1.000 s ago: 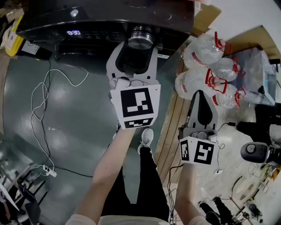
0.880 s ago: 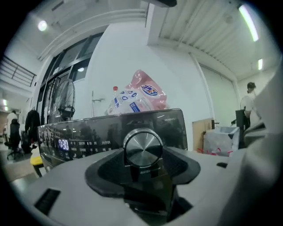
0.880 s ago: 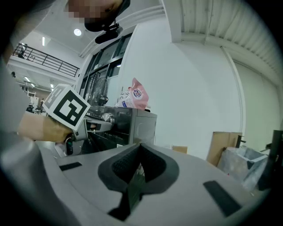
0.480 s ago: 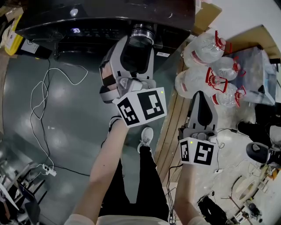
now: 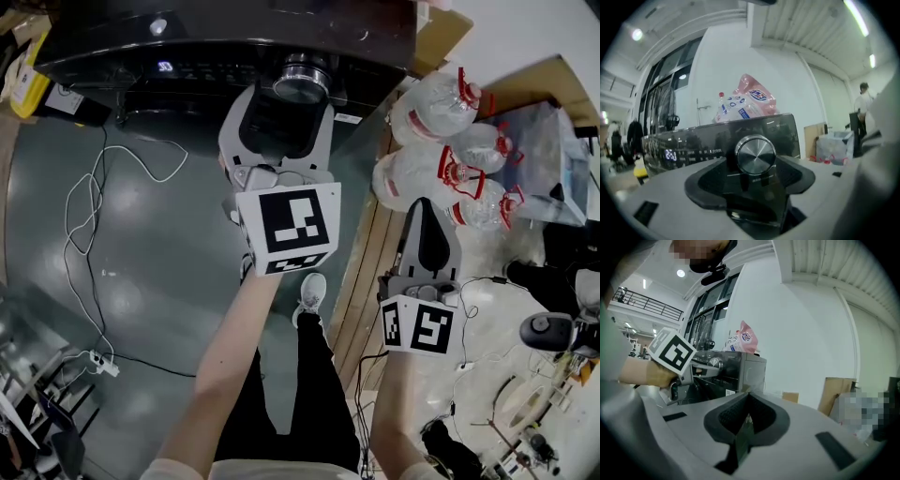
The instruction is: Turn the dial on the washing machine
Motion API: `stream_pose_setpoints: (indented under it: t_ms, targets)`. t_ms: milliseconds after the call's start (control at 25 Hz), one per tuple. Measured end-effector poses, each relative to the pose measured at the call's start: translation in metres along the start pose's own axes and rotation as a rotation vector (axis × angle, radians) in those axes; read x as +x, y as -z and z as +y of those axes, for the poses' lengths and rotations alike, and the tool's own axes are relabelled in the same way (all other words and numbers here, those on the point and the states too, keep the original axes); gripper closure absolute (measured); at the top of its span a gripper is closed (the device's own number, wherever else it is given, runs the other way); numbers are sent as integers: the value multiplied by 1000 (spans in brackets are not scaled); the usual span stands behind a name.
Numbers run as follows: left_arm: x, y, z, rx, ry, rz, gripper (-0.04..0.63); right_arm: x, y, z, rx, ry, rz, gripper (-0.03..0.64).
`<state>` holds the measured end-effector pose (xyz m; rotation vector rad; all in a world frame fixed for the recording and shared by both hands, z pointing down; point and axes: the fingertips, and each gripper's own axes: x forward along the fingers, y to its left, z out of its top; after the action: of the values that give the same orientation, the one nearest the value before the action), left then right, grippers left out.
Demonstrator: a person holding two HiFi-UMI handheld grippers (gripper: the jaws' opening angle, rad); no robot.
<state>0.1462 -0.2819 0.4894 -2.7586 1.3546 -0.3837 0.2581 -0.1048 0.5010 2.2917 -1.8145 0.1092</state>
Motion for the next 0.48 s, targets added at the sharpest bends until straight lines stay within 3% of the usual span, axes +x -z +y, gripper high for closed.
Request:
stream_pose_setpoints:
  t_ms: [160,200,240,360,480]
  targets:
    - [-3,7,6,-495,70,0,279,0,1,-1,-3,-1,3,614]
    - [-2,9,7,-578,81,4,279,0,2,-1,-5,-1,6,614]
    - [-2,9,9,-614,86,5,279,0,3,0,-7,-2,9,614]
    - [-2,8,9,-625,90,-6,281,0,7,2,-10,-5,18,614]
    - [-3,5,8,-712,118,-16,281,-2,8,3,-5,-8,24,614]
